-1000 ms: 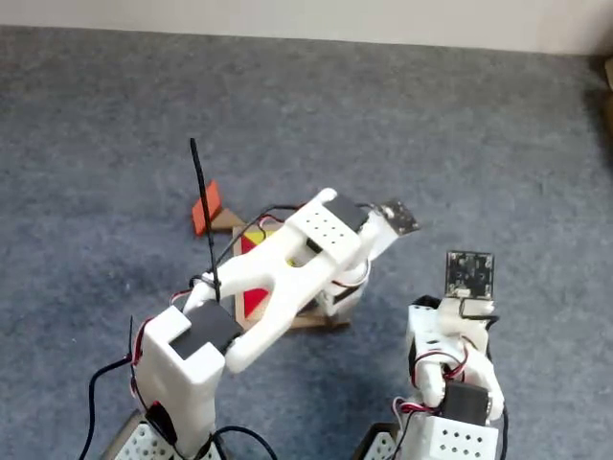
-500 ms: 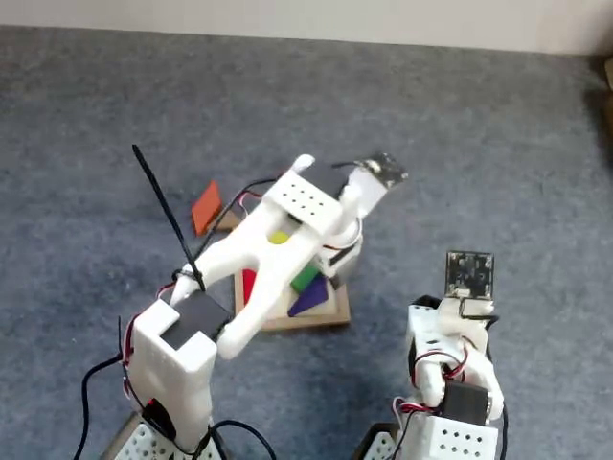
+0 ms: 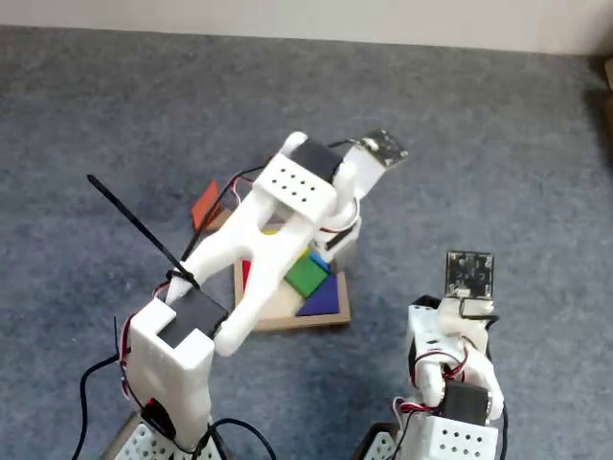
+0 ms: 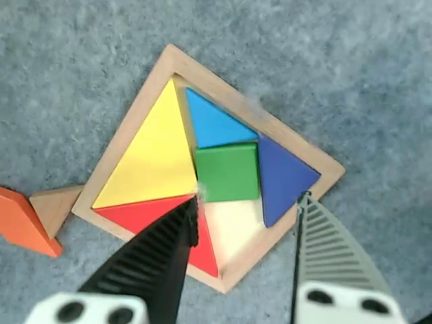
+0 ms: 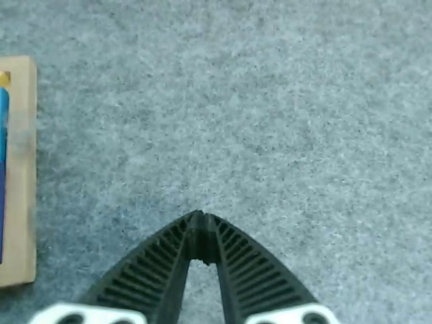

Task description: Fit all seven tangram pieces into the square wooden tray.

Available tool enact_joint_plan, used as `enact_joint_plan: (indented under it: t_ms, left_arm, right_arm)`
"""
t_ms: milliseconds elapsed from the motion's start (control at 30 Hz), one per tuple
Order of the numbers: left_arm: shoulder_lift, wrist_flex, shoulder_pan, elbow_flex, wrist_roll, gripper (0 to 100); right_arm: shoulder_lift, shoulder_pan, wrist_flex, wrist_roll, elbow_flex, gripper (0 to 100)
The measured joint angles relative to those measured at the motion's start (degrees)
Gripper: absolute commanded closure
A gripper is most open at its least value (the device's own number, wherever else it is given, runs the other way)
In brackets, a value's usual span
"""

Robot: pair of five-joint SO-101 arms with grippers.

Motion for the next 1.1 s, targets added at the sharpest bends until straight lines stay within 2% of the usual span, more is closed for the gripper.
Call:
enact_joint_plan:
  t_ms: [300,533,667,767,1100]
  left_arm:
    - [0.0,0.5,-7.0,-0.1,-1.2,77]
    - [0.0,0.5,-20.5,-2.5,-1.5,76]
    - [0.0,0.5,-29.4,-4.7,-1.5,69]
    - [1.0,0.5,-34.1,-4.7,-1.8,69]
    - [14.4,-9.7,-38.2,-4.7,-1.8,70]
  right_arm:
    - [0.0,0.0,0.0,0.0,0.0,99.3]
    - [0.0,0.0,0.0,0.0,0.0,99.3]
    - [0.0,0.0,0.0,0.0,0.0,99.3]
    - [0.0,0.0,0.0,0.0,0.0,99.3]
    - [0.0,0.0,0.0,0.0,0.0,99.3]
